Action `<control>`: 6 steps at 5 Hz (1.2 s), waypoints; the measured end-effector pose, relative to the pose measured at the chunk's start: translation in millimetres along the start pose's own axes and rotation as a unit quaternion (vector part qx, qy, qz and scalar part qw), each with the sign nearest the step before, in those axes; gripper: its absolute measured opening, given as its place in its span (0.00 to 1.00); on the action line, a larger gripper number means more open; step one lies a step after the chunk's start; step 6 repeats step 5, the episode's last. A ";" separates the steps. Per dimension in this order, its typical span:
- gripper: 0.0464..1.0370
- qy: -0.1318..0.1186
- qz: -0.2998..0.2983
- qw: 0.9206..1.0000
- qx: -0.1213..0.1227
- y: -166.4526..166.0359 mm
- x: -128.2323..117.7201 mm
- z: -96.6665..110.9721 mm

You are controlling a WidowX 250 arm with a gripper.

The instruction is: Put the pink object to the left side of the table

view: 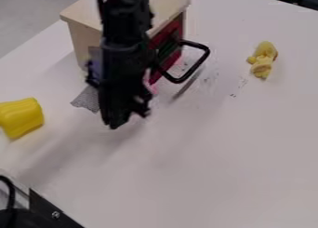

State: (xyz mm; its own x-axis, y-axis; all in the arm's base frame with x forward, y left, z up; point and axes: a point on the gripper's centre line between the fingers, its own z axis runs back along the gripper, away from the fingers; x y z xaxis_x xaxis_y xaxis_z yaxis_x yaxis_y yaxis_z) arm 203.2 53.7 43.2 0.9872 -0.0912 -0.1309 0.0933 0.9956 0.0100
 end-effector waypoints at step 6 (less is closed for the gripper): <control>0.97 -0.085 0.004 0.996 -0.037 23.1 -30.1 33.3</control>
